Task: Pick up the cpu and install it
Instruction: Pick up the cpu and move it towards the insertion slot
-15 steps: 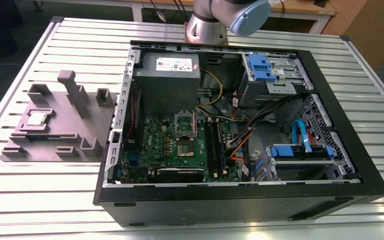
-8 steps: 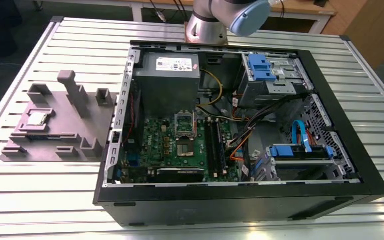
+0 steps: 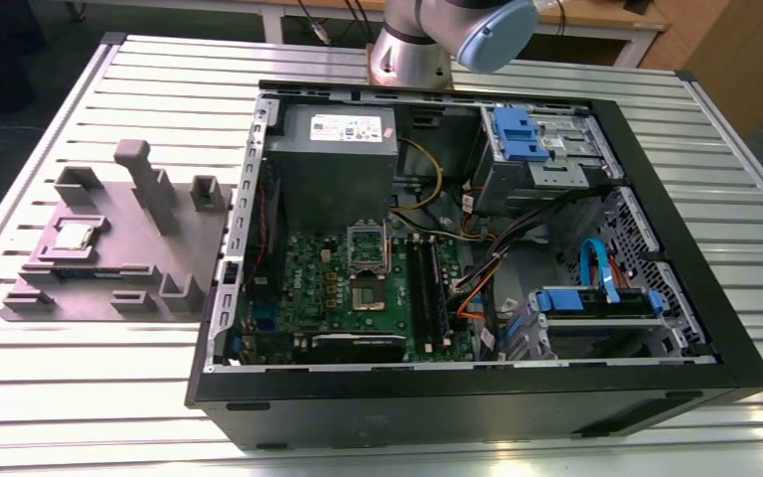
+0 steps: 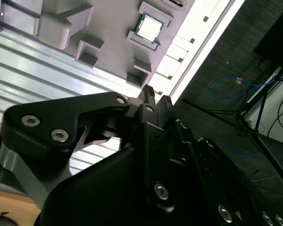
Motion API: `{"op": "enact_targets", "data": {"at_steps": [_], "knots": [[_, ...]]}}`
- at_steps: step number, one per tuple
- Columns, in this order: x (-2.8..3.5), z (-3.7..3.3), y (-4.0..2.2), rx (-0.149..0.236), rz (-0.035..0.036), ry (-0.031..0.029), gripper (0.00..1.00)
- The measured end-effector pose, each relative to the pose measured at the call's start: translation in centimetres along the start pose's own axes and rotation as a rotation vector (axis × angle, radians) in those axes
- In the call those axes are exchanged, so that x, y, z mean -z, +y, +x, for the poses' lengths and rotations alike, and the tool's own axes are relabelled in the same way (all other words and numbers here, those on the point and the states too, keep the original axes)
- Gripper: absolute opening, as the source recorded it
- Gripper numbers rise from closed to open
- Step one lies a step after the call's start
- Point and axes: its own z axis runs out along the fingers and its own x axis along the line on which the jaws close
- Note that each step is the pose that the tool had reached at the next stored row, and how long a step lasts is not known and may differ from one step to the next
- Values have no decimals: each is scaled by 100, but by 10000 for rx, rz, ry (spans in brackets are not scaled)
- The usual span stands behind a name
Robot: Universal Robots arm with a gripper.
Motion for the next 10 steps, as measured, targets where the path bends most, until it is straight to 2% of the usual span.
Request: {"op": "enact_targets", "data": {"at_steps": [1,4,6,7,9,10], "knots": [[0,1,0,0,-1,0,29],[-1,3,0,0,-1,0,35],[-1,4,0,0,-1,0,47],[0,5,0,0,0,0,47],[0,7,0,0,0,0,58],[-1,7,-1,0,-1,0,58]]}}
